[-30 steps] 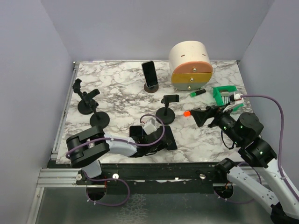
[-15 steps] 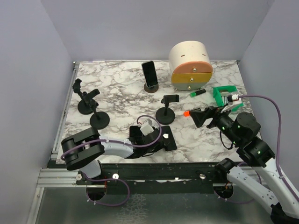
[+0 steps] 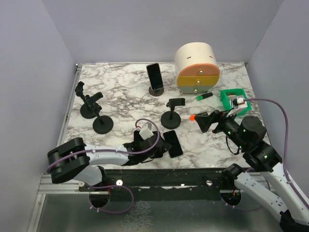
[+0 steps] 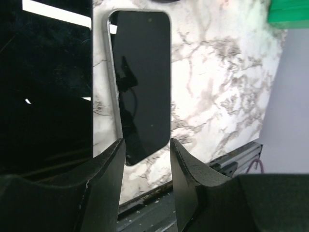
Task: Remove the phone from the phone stand
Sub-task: Place the phone at the center of the board, then adjust the phone at the center of the board.
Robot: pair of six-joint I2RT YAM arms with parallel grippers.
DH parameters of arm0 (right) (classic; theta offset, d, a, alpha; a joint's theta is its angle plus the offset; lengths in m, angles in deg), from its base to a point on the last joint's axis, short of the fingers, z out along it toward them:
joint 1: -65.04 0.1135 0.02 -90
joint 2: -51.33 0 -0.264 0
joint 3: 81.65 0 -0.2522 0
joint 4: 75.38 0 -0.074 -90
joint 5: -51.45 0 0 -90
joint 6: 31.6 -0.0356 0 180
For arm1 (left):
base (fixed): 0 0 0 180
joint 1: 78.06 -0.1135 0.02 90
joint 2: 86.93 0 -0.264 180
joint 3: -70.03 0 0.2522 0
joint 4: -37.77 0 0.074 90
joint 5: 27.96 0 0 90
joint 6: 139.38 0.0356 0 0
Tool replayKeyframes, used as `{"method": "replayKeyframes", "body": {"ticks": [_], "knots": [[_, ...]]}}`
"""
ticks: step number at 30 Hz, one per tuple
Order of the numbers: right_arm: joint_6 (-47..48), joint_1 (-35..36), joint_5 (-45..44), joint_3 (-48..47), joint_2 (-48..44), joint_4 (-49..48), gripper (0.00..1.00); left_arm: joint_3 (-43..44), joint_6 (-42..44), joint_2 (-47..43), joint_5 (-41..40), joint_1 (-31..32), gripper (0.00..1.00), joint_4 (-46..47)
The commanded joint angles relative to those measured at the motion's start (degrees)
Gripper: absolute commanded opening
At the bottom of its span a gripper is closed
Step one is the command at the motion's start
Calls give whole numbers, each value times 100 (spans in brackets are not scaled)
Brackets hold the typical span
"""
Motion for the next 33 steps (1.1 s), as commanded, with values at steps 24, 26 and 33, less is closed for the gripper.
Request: {"method": "replayKeyframes", "body": {"ticks": [24,26,33], "knots": [[-1205,10,1603,2016,2318,-1961,84,2217,8324,-2974,-1749,17,74,-942],[-1230,11,1630,2139,2528,-2119,84,2090,8620,-3004,-1940,7,74,-730],[-1401,16,1924,2488,3112,-2769,77,1478,8502,-3448,-2046,-25,74,-538]]}}
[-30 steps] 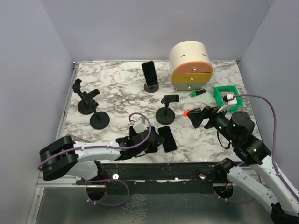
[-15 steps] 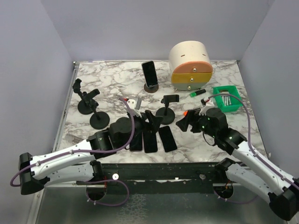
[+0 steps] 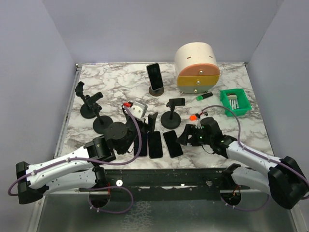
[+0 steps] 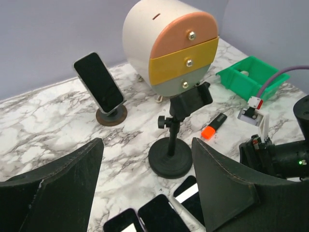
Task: Remove the phone from the phone stand
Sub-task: Adjust the phone at the center of the board.
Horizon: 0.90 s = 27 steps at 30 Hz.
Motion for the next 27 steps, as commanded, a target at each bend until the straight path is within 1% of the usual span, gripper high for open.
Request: {"method": "replayKeyframes", "body": {"ticks": [1,7,13,21,27], "knots": [[-213,19,407,219,287,-737,77,-336,252,-362,-296,-20,74,126],[-378,82,449,450,436,-964,72,-409,236,-532,-383,-16,74,72],[-634,220,507,601,689,-1340,66,-426,245,-519,-415,-16,74,40],[-938,526,472,494,1269,-1756,60,-449,201,-553,-410,-14,74,32],[-1205,609,383,466,1452,-1955,56,-469,175,-581,-406,-15,74,45]]}}
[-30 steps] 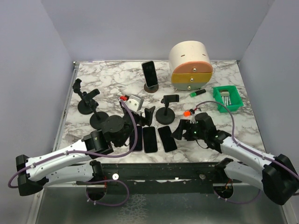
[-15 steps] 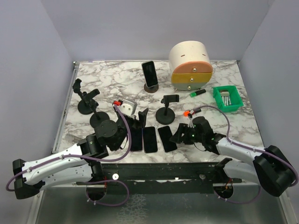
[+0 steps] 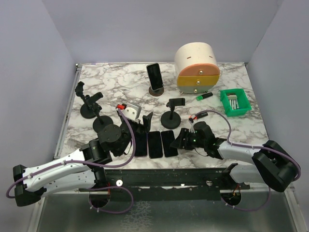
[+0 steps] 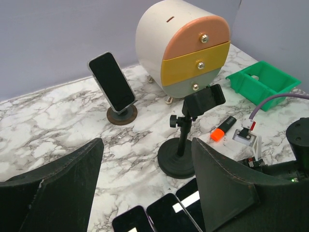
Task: Remove the phone from the phone stand
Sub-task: Adjust the phone at the center of the board.
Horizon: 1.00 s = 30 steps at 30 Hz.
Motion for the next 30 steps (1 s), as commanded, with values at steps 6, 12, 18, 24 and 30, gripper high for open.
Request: {"method": "replayKeyframes", "body": {"ticks": [6,12,18,24,30], "knots": [[-263,184,-33,-118,250,-30,53,-73,13,-63,-119,-10,74,23],[-281,392,-26,-289,410,-13,52,-81,13,-49,-133,-15,74,33],[-200,422,-275,-424,235,364,52,-90,6,-43,-132,-18,74,32],[381,419,-1185,-880,-1137,1487,62,-99,18,-21,-130,-16,74,30],[1119,419,-2654,-1671,-2347,2605,68,-90,-5,13,-123,-16,74,30]]}}
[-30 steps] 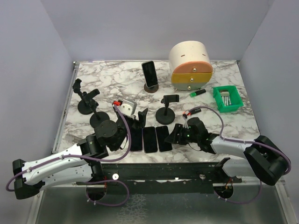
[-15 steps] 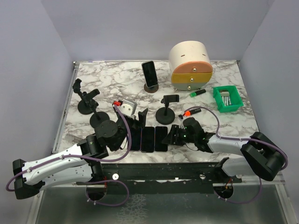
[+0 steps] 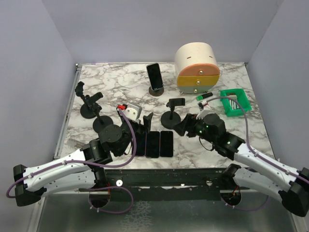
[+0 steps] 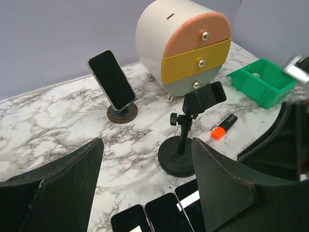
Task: Remove the phone from the phone stand
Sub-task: Adjust the phone at the center of the board, then pick up the phone stand at the center of the board.
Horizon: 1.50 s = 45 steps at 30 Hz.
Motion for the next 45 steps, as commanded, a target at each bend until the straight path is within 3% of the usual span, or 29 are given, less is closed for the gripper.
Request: {"method": "replayKeyframes", "body": {"ticks": [1,5,8,16,24,31,41,45], "knots": [[789,35,-1476,-663,-570,1048,69,-53,-10,2,-132,-16,74,36],[1026,22,-2302,-1676,-209,1758,72,-62,-15,-9,-156,-12,74,38],[1172,-214,-2209,-2053,186,1809,72,-62,-20,-6,-154,-10,74,34],[1265,-852,-1564,-2263,784,1227,63,-62,12,-20,-157,-11,74,26],[1400,-897,-1260,-1991,861,532,58,-62,16,8,-79,-10,74,13],[1440,-897,-1193,-2089,1033,554,56,-44,-24,105,-19,-10,74,2],[1424,-897,-1025,-2115,1248,415,36,-62,-38,-30,-61,-16,74,18],[1565,-897,-980,-2213,1198,410,23,-62,-51,-86,-81,-12,74,13]]}}
